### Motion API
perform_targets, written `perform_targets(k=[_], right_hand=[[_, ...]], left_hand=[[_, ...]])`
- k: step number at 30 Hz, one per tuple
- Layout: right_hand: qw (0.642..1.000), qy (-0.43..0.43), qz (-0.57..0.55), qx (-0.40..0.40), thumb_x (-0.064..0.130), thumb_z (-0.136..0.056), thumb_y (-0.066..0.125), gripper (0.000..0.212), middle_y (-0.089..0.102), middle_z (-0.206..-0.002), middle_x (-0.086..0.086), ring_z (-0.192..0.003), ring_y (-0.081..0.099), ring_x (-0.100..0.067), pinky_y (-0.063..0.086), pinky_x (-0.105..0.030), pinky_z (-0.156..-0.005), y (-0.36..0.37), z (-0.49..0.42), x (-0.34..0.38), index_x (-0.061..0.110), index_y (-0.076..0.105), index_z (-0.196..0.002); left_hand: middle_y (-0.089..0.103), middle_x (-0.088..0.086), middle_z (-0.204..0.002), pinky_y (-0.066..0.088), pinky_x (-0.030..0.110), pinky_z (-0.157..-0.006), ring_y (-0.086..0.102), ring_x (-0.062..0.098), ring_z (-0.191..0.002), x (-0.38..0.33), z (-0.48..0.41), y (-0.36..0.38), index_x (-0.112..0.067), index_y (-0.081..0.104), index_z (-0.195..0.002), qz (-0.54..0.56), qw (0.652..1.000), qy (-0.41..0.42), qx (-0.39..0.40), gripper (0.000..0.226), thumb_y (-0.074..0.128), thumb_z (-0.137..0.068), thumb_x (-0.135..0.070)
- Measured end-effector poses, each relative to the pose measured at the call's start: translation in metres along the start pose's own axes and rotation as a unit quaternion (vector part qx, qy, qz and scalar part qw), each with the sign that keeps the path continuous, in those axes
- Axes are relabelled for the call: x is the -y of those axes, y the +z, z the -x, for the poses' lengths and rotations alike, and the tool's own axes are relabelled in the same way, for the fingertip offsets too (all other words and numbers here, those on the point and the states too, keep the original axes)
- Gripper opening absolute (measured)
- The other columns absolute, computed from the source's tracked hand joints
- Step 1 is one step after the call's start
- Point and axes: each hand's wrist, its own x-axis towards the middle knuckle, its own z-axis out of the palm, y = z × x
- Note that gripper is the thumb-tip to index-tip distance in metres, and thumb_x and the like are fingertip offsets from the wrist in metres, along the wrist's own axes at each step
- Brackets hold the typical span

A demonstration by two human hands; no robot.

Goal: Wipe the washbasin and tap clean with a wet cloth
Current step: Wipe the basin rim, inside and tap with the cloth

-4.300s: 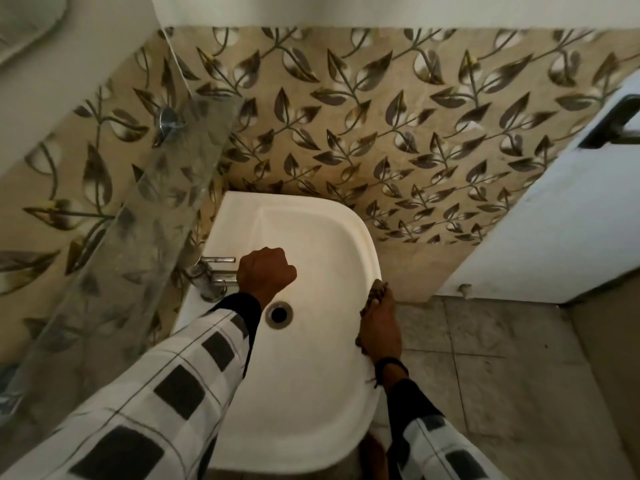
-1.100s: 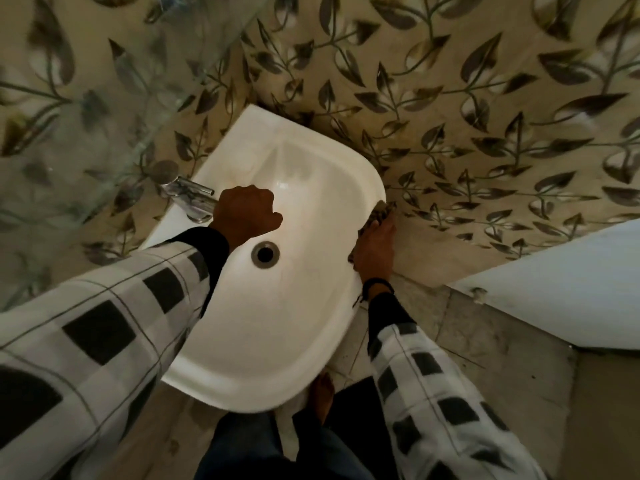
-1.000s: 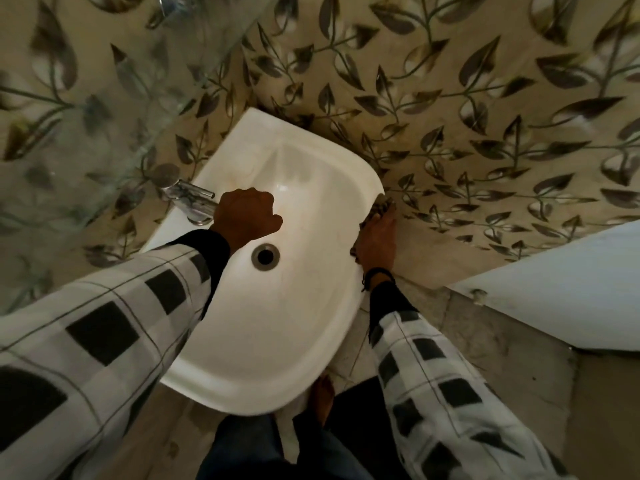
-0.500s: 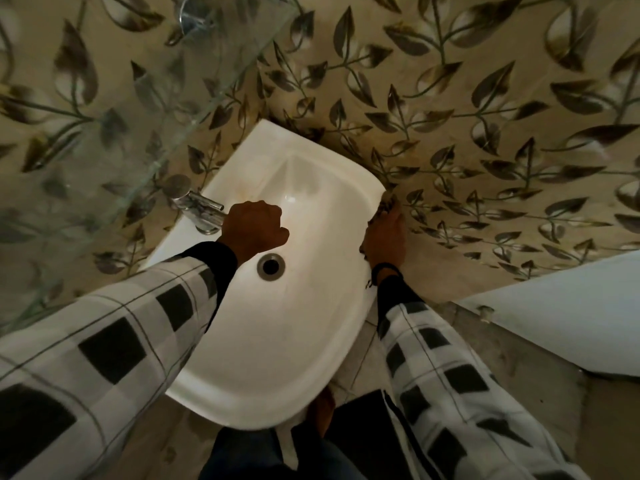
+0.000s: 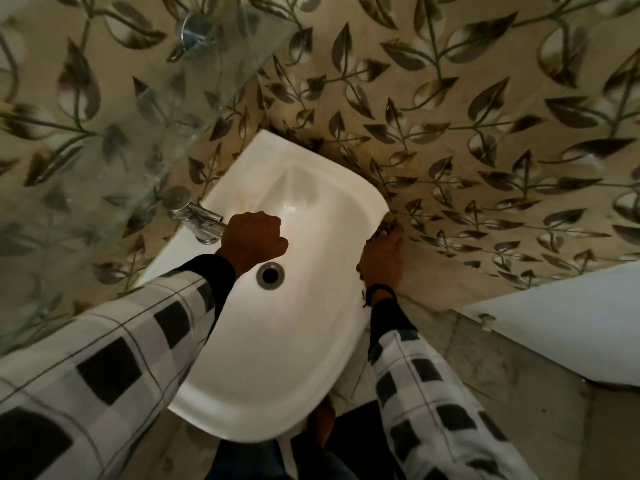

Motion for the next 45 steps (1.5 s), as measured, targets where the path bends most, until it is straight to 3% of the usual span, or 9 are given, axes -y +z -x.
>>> perform_targets(k=[6, 11, 16, 31, 35, 38, 40, 42, 45], right_hand=[[0.962, -0.164, 0.202, -0.078, -0.010, -0.095, 0.000, 0.067, 0.061, -0.128, -0.017, -0.129, 0.050, -0.038, 0.037, -0.044, -0.112, -0.003, 0.002, -0.006, 0.002, 0.055, -0.130], [0.990, 0.019, -0.138, -0.010, 0.001, -0.107, 0.019, 0.042, 0.030, -0.142, -0.044, -0.126, 0.032, -0.058, 0.037, 0.007, -0.066, 0.011, 0.037, -0.006, -0.012, 0.022, -0.146], [0.996, 0.010, -0.085, -0.018, 0.002, -0.104, 0.015, 0.041, 0.041, -0.142, -0.029, -0.126, 0.045, -0.039, 0.032, -0.048, -0.108, -0.002, -0.008, 0.003, -0.010, 0.037, -0.138], [0.983, -0.052, -0.172, 0.036, -0.001, -0.105, 0.026, 0.044, 0.032, -0.145, -0.037, -0.130, 0.034, -0.052, 0.026, -0.055, -0.111, -0.025, -0.026, 0.020, -0.008, 0.022, -0.148], [0.967, 0.026, -0.250, -0.033, 0.008, -0.107, 0.023, 0.042, 0.055, -0.132, -0.030, -0.128, 0.049, -0.037, 0.043, -0.020, -0.104, 0.000, 0.029, -0.001, -0.001, 0.050, -0.137], [0.998, -0.007, -0.047, -0.040, 0.002, -0.103, 0.006, 0.049, 0.036, -0.147, -0.033, -0.142, 0.029, -0.041, 0.009, -0.043, -0.123, 0.009, 0.027, -0.010, -0.008, 0.034, -0.143], [0.995, -0.012, -0.102, -0.008, -0.009, -0.099, 0.008, 0.048, 0.041, -0.140, -0.035, -0.134, 0.037, -0.046, 0.023, -0.038, -0.120, -0.001, 0.006, -0.002, -0.011, 0.035, -0.139], [0.974, -0.032, -0.217, 0.051, -0.021, -0.096, 0.004, 0.046, 0.033, -0.130, -0.050, -0.107, 0.047, -0.051, 0.040, 0.003, -0.085, -0.008, -0.009, 0.012, -0.024, 0.026, -0.137], [0.984, -0.089, -0.144, 0.054, -0.020, -0.098, 0.016, 0.037, 0.029, -0.130, -0.053, -0.112, 0.042, -0.062, 0.039, 0.004, -0.080, -0.016, -0.048, 0.029, -0.029, 0.026, -0.132]], left_hand=[[0.064, 0.006, -0.073, 0.030, 0.029, -0.066, 0.063, 0.031, -0.070, -0.001, 0.002, -0.003, -0.015, 0.064, -0.078, 0.017, 1.000, -0.003, -0.014, 0.038, 0.043, -0.069, -0.045], [0.067, 0.004, -0.078, 0.030, 0.027, -0.065, 0.064, 0.029, -0.072, -0.001, 0.001, -0.006, -0.015, 0.066, -0.084, 0.010, 1.000, 0.004, -0.004, 0.036, 0.047, -0.076, -0.044], [0.066, 0.004, -0.080, 0.031, 0.027, -0.067, 0.064, 0.028, -0.075, -0.002, 0.001, -0.006, -0.015, 0.066, -0.086, 0.003, 1.000, -0.005, 0.009, 0.027, 0.059, -0.080, -0.040], [0.065, 0.005, -0.080, 0.029, 0.028, -0.066, 0.059, 0.027, -0.071, -0.002, 0.002, -0.012, -0.015, 0.064, -0.087, 0.010, 1.000, 0.004, 0.022, 0.033, 0.054, -0.081, -0.046], [0.065, 0.005, -0.081, 0.027, 0.027, -0.067, 0.055, 0.026, -0.070, -0.003, 0.005, -0.012, -0.014, 0.064, -0.086, 0.021, 1.000, 0.003, 0.004, 0.041, 0.041, -0.074, -0.046], [0.067, 0.006, -0.086, 0.029, 0.027, -0.069, 0.063, 0.029, -0.081, -0.003, 0.005, -0.014, -0.013, 0.064, -0.090, 0.026, 1.000, 0.000, 0.012, 0.044, 0.039, -0.074, -0.045], [0.067, 0.005, -0.087, 0.030, 0.027, -0.070, 0.064, 0.028, -0.084, -0.004, 0.005, -0.015, -0.014, 0.064, -0.093, 0.020, 0.999, 0.001, 0.028, 0.041, 0.043, -0.078, -0.045], [0.067, 0.006, -0.088, 0.031, 0.028, -0.070, 0.064, 0.029, -0.084, -0.004, 0.003, -0.016, -0.013, 0.064, -0.094, 0.009, 0.999, -0.001, 0.040, 0.032, 0.053, -0.084, -0.041], [0.067, 0.006, -0.089, 0.030, 0.027, -0.070, 0.061, 0.027, -0.080, -0.006, 0.004, -0.018, -0.013, 0.065, -0.094, 0.002, 0.999, -0.016, 0.042, 0.026, 0.058, -0.085, -0.037]])
